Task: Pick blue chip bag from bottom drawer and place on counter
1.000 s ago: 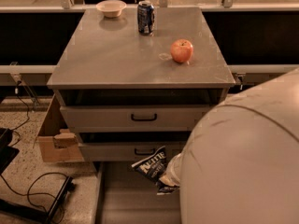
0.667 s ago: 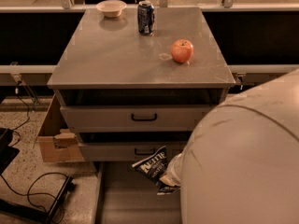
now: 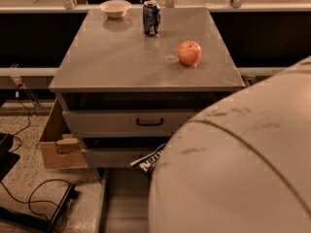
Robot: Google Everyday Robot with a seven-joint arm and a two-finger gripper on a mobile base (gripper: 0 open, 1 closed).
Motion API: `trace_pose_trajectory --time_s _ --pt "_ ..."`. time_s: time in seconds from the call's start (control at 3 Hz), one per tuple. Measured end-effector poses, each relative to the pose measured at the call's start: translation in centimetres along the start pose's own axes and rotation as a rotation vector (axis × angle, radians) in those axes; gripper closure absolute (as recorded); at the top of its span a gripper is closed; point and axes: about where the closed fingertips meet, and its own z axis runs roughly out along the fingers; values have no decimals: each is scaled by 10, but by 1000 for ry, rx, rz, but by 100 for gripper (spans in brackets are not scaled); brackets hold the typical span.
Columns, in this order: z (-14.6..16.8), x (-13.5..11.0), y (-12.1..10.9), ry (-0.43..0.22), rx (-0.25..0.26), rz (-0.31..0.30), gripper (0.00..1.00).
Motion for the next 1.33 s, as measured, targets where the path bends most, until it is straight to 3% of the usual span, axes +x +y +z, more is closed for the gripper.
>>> trace_pose_trajectory --time_s 0.33,0.67,1.0,1.33 --pt "-2 -41 -5 -30 7 -25 100" --pt "-2 -114 -10 -96 -26 -48 100" --pt "-26 -174 -24 -178 -67 -116 100" --pt "-58 -221 -37 -198 -94 -277 100"
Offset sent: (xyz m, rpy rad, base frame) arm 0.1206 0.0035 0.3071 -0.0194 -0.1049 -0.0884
